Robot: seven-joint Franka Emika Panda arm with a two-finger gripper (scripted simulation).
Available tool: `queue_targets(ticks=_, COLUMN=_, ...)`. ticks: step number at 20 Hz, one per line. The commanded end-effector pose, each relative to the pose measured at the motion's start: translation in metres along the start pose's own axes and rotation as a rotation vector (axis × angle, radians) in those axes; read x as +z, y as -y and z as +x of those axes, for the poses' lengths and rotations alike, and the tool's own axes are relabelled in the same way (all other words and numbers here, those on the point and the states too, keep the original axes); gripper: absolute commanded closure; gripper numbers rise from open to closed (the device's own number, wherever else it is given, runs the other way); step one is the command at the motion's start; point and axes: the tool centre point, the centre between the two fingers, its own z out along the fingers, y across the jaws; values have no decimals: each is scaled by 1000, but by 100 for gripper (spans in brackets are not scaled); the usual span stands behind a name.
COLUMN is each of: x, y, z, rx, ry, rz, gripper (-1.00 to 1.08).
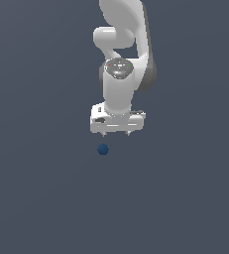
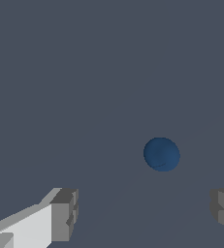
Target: Pick up the object and move it to a goal position.
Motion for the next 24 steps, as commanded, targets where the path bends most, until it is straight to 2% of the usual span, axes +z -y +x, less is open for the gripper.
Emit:
queue_targets(ticks=1, x=0, y=0, z=0, rx=0, ry=0, rz=0, gripper=-92)
queue_targets(ticks=8, x=-7, y=-15, z=-9, rx=34, ry=16, rz=5, gripper=-92)
queue_targets(ticks=15, x=-5, y=-17, z=-9, rx=46, ry=16, rz=6, gripper=-92)
queue_targets(ticks=24, x=15, y=-26, z=-7, rx=181, ry=11, rz=13, gripper=-92)
